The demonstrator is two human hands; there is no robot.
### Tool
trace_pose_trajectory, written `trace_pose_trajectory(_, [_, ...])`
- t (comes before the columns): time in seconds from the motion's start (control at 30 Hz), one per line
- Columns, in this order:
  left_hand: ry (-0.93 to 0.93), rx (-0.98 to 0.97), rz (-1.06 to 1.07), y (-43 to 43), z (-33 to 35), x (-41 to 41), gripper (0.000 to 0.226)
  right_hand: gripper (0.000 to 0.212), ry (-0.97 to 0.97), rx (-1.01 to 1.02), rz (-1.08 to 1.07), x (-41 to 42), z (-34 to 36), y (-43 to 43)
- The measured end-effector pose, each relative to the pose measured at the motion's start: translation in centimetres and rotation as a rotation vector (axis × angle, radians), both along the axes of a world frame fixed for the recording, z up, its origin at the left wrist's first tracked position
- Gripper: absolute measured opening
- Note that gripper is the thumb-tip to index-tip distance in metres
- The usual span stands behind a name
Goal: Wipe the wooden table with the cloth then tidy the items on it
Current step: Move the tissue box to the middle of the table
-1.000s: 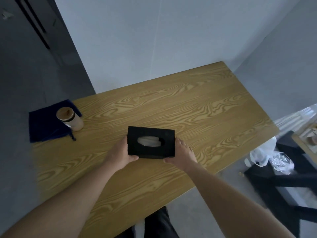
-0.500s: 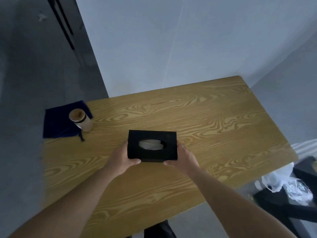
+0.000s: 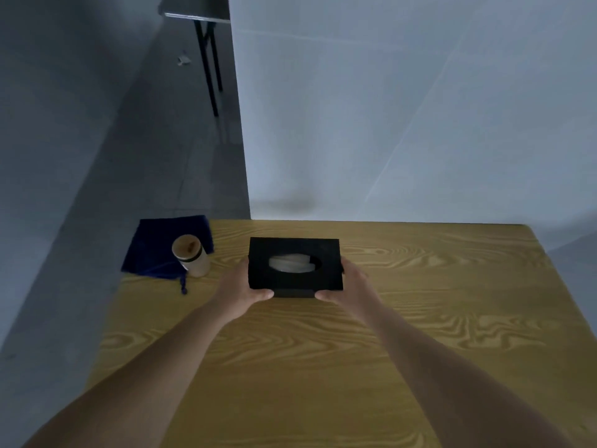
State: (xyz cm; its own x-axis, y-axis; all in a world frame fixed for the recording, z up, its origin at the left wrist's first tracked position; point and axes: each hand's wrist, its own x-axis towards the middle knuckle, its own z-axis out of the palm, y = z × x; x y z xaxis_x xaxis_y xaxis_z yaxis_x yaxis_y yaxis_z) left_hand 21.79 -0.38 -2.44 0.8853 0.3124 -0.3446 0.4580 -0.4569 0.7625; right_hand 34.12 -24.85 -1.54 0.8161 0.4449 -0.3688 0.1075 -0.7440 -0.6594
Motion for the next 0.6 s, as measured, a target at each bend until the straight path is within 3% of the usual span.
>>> trace_pose_trajectory(0.6, [0.047, 0.02, 0.065, 4.3, -1.8, 8.0, 0.066, 0.07, -0.018, 0.089, 0.074, 8.5, -3.9, 5.2])
